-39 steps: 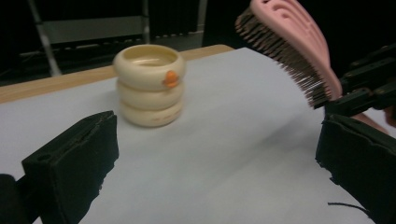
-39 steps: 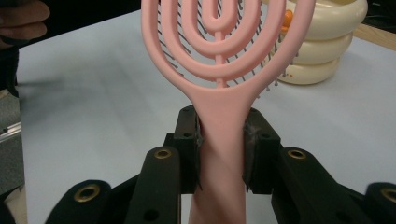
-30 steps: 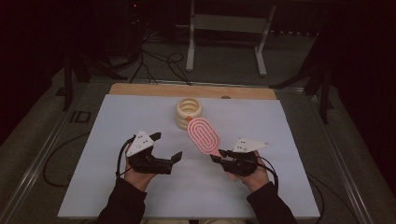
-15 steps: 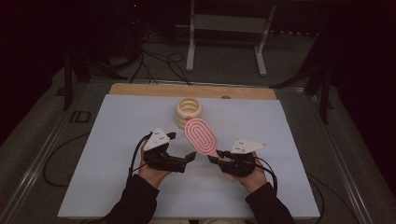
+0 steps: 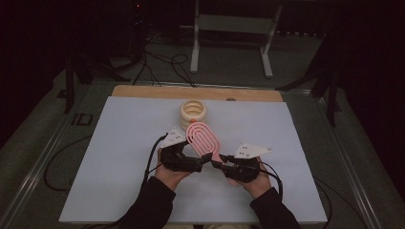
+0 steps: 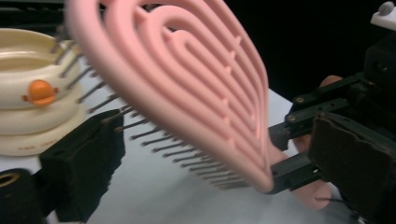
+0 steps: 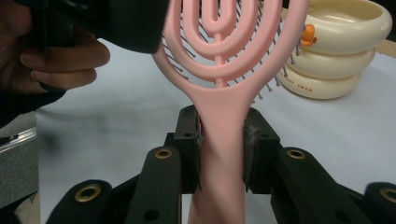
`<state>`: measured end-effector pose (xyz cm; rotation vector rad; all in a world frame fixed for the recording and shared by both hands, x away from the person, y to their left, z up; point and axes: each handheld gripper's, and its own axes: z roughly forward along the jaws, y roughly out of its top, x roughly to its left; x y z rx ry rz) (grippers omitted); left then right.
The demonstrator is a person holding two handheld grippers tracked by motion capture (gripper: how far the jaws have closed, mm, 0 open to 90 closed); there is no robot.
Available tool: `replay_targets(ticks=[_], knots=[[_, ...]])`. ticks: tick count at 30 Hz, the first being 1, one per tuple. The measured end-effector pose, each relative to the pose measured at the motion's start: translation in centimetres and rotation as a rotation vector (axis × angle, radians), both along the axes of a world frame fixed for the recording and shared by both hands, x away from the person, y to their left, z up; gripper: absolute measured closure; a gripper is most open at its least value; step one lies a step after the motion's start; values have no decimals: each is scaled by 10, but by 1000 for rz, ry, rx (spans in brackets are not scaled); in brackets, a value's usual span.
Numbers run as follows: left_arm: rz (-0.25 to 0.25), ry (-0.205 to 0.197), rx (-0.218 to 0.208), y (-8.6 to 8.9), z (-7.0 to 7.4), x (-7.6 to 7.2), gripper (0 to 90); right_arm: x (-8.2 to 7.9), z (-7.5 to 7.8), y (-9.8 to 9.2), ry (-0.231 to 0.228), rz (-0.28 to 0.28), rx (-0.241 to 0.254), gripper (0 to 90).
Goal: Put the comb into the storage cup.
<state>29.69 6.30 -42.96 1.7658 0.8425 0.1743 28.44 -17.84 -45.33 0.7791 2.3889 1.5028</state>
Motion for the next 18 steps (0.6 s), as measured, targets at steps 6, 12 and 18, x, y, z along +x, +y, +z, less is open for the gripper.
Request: replay_targets(ticks=[6, 12, 18], knots=[[-23, 33, -52, -2, -3, 3, 235, -1, 0, 2, -2, 6, 3, 714], [-42, 57, -105, -2, -4, 6, 340, -3, 0, 3, -7, 13, 8, 716], [-56, 84, -164, 4, -5, 9, 450, -3, 1, 3, -9, 21, 16, 718]])
